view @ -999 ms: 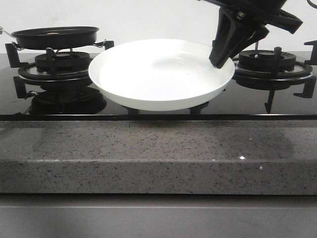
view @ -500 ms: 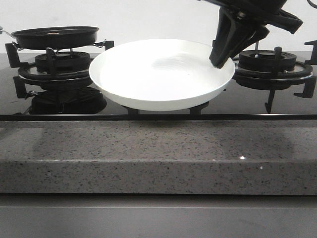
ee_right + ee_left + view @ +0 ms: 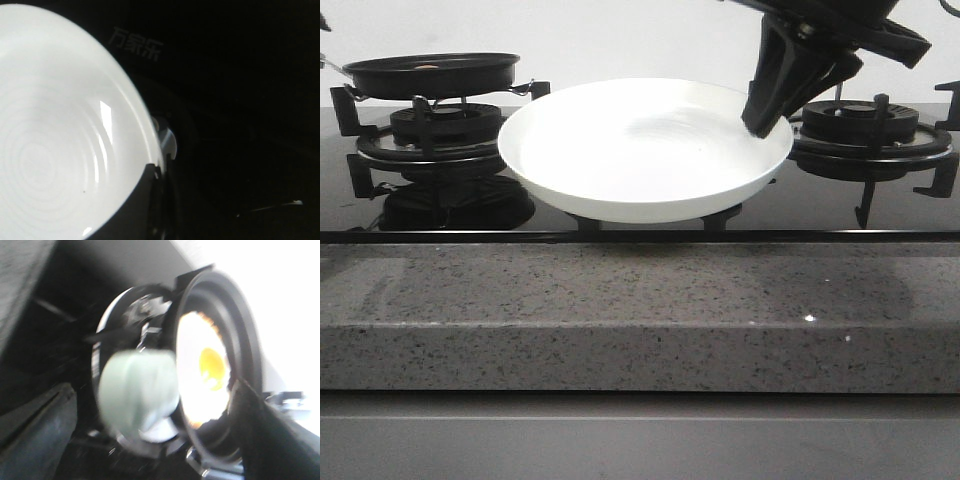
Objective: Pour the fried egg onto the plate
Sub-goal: 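Move the left gripper to the pale green pan handle and grasp it, then lift the frying pan with the left gripper toward the held plate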
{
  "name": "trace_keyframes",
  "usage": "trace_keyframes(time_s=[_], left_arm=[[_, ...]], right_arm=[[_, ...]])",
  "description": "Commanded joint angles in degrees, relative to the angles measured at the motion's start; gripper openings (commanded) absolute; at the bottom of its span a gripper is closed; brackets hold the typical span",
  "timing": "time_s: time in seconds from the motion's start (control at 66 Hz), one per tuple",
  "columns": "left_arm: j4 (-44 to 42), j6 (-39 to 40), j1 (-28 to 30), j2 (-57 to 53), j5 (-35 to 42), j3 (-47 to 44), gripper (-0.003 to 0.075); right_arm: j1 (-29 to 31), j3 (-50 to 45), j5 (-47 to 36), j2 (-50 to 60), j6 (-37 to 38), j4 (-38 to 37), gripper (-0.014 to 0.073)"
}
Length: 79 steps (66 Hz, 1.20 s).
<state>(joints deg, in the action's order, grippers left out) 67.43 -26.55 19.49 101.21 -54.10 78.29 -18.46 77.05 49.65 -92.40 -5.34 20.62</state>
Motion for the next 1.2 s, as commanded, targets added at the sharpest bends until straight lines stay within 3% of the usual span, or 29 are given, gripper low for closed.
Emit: trace_keyframes(time_s=[0.0,0.121,0.394,0.848,1.181], left_arm=[[6.86,-1.51,0.30,-1.82,-0.72,2.32,0.0604],[7.01,-1.65,0.89,-1.54,-0.72,2.61,0.0562],[7.23,-1.65,0.89,-1.54,-1.51,2.61,0.0369],[7.23,-1.83,0.89,-1.54,-2.44,2.61,0.0219],[9.01,-6.39,0.89,-1.54,-4.38,2.73,0.0007]], right_arm=[[0.05,1.31,-2.27,2.33,-0.68,1.86,-0.0067],[0.05,1.31,-2.27,2.33,-0.68,1.86,-0.0067],[0.05,1.31,-2.27,2.33,-0.68,1.86,-0.0067],[0.05,1.31,-2.27,2.33,-0.68,1.86,-0.0067],[0.05,1.31,-2.27,2.33,-0.68,1.86,-0.0067]])
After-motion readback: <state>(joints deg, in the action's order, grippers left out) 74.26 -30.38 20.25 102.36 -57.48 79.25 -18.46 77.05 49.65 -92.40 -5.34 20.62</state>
